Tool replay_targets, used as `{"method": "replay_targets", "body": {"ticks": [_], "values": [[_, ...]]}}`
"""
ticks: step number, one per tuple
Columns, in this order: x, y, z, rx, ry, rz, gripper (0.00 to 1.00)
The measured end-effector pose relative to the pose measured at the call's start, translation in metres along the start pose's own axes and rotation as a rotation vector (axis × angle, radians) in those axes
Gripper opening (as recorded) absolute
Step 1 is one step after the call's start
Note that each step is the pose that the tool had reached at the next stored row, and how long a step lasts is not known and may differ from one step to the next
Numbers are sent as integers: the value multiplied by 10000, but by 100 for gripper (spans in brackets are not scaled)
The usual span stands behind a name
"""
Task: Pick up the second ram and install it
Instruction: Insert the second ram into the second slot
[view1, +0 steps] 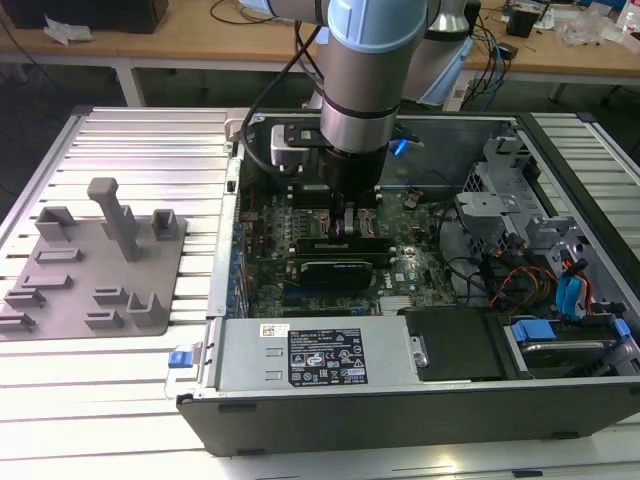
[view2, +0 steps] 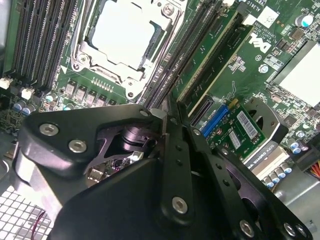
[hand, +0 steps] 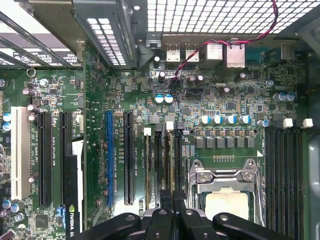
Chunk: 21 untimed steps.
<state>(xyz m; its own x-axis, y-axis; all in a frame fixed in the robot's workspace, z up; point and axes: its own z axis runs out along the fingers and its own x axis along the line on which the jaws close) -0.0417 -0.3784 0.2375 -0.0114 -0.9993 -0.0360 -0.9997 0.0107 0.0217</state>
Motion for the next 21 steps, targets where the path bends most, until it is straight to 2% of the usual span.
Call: {"method": "replay_targets", "body": {"ticks": [8, 14, 17, 21], "values": [[1, -2, 4, -1, 2, 0, 9], [2, -2, 38, -1, 4, 0, 9], [4, -3, 86, -1, 3, 0, 9], [4, -4, 97, 0, 0, 0, 9]]}}
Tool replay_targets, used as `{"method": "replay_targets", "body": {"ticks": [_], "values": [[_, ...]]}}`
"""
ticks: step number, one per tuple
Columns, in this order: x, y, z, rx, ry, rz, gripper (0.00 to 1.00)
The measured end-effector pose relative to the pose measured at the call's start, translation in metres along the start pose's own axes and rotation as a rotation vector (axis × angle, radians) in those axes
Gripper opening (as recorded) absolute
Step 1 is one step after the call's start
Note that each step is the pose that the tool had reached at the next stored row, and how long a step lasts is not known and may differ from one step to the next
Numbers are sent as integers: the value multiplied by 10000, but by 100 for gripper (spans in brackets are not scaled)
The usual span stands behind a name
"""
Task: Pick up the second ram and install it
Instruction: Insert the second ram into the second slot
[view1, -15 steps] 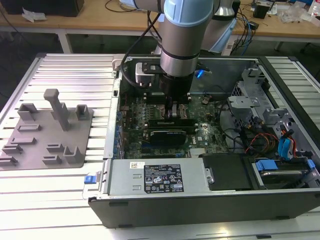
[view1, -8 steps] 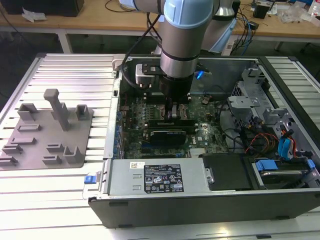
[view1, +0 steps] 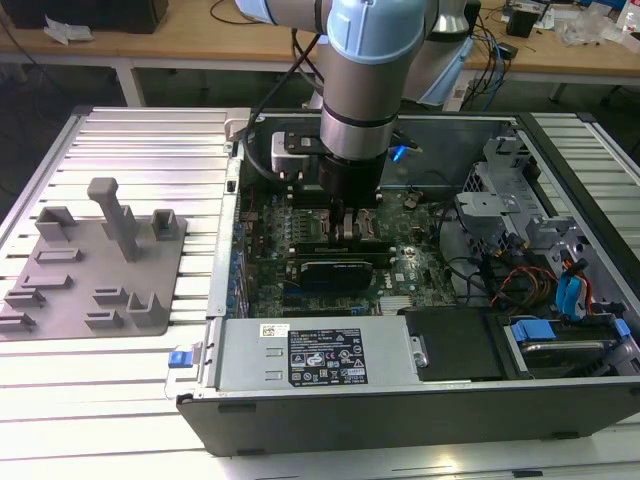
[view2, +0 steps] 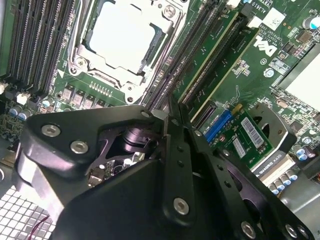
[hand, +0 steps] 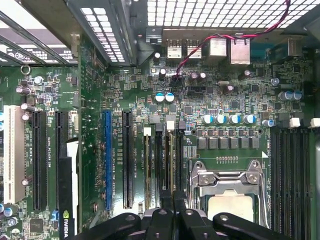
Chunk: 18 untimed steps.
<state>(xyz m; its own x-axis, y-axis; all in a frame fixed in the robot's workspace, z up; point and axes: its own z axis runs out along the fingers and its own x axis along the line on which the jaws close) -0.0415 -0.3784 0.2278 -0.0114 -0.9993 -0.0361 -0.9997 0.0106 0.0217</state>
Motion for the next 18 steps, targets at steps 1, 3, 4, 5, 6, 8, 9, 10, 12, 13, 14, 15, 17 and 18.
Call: {"method": "replay_targets", "body": {"ticks": [1, 3, 4, 5, 6, 8, 9, 10, 12, 13, 14, 15, 17, 18], "values": [[0, 0, 0, -1, 1, 0, 9], [0, 0, 0, -1, 3, 0, 9], [1, 0, 1, -1, 3, 0, 9], [0, 0, 1, -1, 2, 0, 10], [0, 0, 2, 0, 1, 0, 10], [0, 0, 3, -1, 2, 0, 17], [-2, 0, -12, 1, -1, 0, 17], [-2, 0, -33, 0, 2, 0, 17], [-5, 2, -113, 0, 2, 0, 17], [-7, 3, -159, 0, 1, 0, 17], [-9, 4, -196, 0, 1, -1, 17], [-10, 5, -225, 0, 3, 0, 17], [-14, 7, -309, -1, 2, 0, 17], [-14, 7, -309, 2, -2, 0, 17]]}}
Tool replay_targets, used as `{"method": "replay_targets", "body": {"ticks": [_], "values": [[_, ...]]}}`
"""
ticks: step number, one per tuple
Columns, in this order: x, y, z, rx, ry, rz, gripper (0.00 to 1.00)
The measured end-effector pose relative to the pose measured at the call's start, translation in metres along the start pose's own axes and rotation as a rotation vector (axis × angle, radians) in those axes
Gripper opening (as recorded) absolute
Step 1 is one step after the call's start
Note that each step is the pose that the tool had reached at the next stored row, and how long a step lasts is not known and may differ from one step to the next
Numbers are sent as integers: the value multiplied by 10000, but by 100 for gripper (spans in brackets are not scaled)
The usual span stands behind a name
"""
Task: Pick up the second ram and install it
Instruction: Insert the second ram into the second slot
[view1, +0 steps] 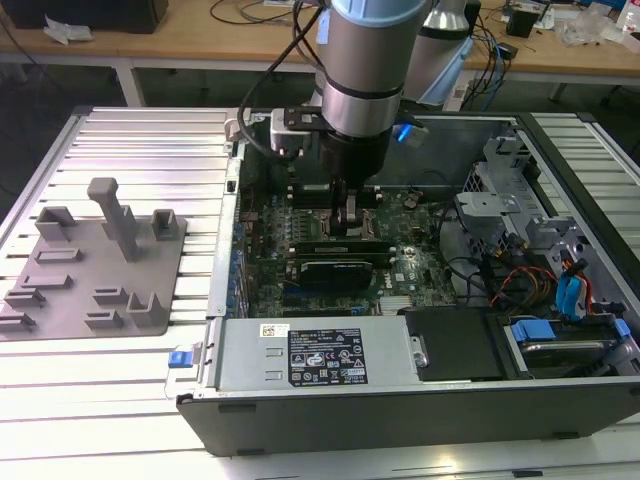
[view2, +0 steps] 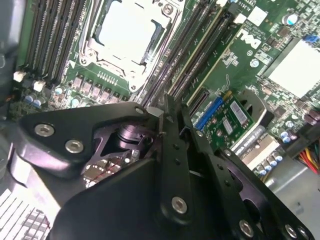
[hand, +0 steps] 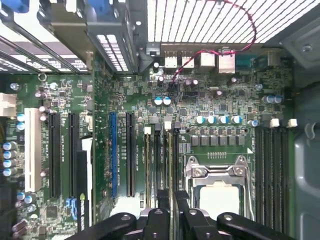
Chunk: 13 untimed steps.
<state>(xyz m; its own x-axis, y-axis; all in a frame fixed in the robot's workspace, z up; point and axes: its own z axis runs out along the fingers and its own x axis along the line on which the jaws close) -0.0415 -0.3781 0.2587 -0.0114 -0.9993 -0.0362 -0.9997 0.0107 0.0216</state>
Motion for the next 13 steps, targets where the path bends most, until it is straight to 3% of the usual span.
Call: {"method": "replay_targets", "body": {"ticks": [2, 6, 10, 12, 13], "values": [[0, -12, 0, -3, 3, 0, 17], [0, -115, 0, -3, 5, -1, 17], [-1, -120, 1, -2, 3, 0, 17], [-1, -121, 1, -2, 3, 0, 8], [-1, -122, 1, -3, 4, 0, 8]]}}
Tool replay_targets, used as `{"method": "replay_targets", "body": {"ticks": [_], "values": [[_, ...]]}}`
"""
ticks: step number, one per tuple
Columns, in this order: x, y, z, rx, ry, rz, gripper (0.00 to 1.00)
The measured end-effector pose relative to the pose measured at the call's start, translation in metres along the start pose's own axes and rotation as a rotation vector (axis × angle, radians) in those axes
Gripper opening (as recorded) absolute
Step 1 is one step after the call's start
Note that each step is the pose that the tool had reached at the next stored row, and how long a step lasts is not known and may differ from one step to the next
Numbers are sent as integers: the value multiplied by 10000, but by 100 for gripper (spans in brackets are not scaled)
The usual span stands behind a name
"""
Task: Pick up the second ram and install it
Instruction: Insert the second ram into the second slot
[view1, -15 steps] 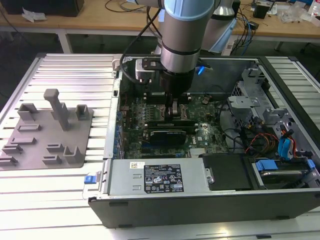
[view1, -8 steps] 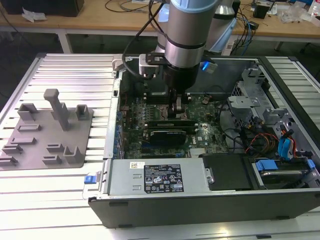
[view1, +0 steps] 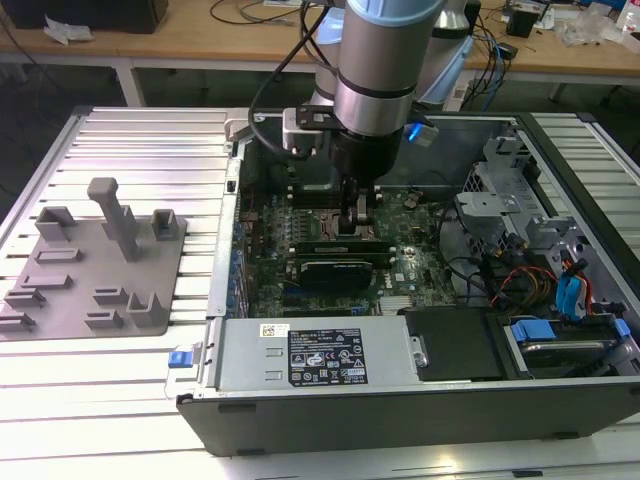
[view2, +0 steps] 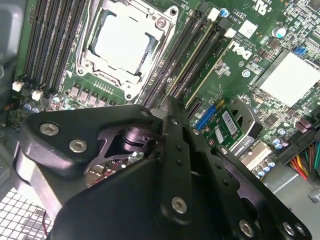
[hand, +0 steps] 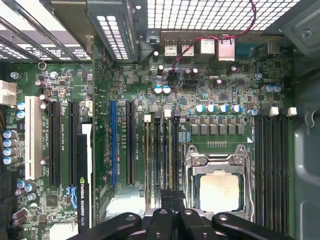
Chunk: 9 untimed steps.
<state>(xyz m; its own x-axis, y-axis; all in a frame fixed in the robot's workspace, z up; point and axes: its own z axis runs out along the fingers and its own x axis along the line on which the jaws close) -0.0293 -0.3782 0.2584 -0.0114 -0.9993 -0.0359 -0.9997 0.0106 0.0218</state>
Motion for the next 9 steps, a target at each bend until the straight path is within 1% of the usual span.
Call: {"method": "replay_targets", "body": {"ticks": [9], "values": [[-1, -18, 8, 0, -4, 1, 8]]}}
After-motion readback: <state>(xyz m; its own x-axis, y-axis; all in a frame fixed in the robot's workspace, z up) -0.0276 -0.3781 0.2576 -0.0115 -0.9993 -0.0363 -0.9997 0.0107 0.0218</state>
